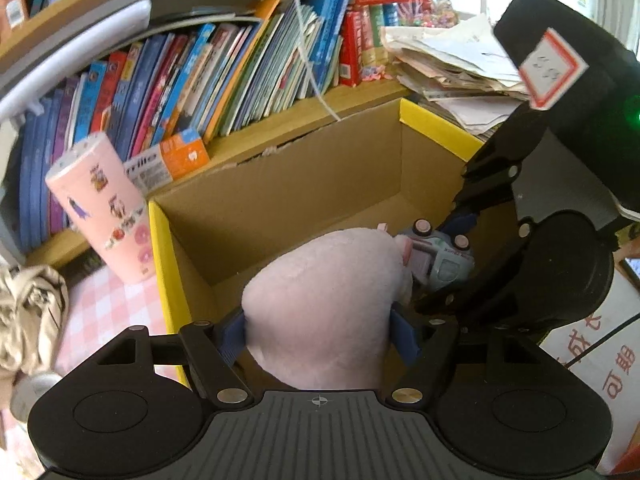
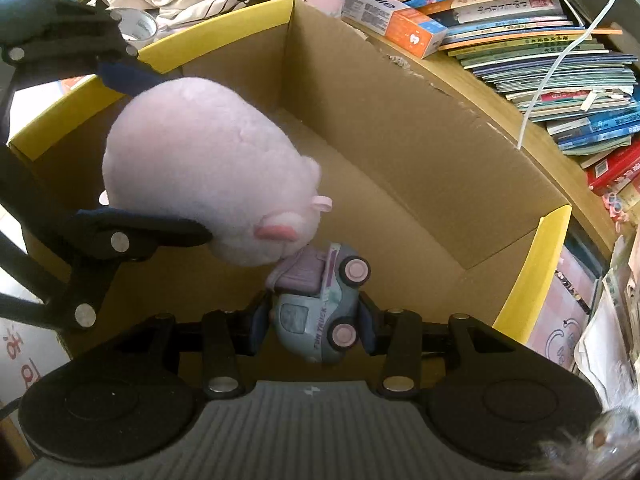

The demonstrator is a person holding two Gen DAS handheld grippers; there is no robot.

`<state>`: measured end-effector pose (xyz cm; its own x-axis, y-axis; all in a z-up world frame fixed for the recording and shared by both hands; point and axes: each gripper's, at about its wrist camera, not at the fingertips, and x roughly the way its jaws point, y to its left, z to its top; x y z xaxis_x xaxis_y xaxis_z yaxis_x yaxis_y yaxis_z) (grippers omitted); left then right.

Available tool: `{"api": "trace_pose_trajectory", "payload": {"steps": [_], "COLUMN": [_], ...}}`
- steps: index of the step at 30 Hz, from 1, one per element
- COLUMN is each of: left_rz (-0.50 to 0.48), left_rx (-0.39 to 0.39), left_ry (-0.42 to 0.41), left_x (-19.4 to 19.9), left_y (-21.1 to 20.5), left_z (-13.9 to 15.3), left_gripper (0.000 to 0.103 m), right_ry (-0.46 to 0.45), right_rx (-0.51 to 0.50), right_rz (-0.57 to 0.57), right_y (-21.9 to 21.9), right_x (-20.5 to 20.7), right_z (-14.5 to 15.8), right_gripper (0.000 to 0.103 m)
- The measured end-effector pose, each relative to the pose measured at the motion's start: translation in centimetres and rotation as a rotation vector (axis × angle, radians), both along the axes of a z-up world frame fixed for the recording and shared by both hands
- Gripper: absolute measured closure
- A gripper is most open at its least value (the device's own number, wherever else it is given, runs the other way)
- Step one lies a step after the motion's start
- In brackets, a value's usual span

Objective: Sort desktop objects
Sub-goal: 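Lower the pig into the box and open the left tool while the right tool releases the truck, then withdraw both open tools up and away from the yellow box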

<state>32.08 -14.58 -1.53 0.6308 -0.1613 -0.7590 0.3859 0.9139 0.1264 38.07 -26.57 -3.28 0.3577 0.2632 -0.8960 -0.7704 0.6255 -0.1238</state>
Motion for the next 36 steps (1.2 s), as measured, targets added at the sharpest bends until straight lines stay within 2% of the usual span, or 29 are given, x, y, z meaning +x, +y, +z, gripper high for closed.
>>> {"api": "trace_pose_trajectory", "payload": {"steps": [11,17,18,20,22,32,36], "left_rz": [0.021,0.030,0.032,0.032,0.031,0.062,0.080], "left_rx": [0.001,0.013,0.020,0.027,0.041,0.023,-0.005], "left_ry": [0.008,-0.008,-0.015,-0.031,-0.056,-0.151,-0.203], "left_x": [0.1,0.0,-0.1,-0.4,-0.8,-3.5,-5.2], "left_y": [0.2,0.2,0.2,0.1,0.0,0.4,0.8], "left_z": [-0.2,0.1,0.2,0.5,1.0,3.8,5.4], "left_gripper": [0.028,0.024,0.024,0.024,0.021,0.019,0.015], "right_ry": [-0.003,-0.033,-0.039,-0.050,-0.063,-0.163,-0.201], "right_rx": [0.014,0.026,0.028,0.035,0.048,0.133,0.184], "right_rz": [-0.007,-0.004,-0.006,-0.011,-0.020,-0.054,-0.076], "right_y": [0.0,0.0,-0.1,-0.2,-0.3,-1.5,-2.2], "right_x": [-0.1,-0.3,-0.4,-0.6,-0.9,-3.4,-4.8], "right_z": [0.0,0.6,0.7,1.1,1.7,5.4,7.0], "right_gripper": [0.061,0.046,0.042,0.040,0.034,0.026,0.025]}}
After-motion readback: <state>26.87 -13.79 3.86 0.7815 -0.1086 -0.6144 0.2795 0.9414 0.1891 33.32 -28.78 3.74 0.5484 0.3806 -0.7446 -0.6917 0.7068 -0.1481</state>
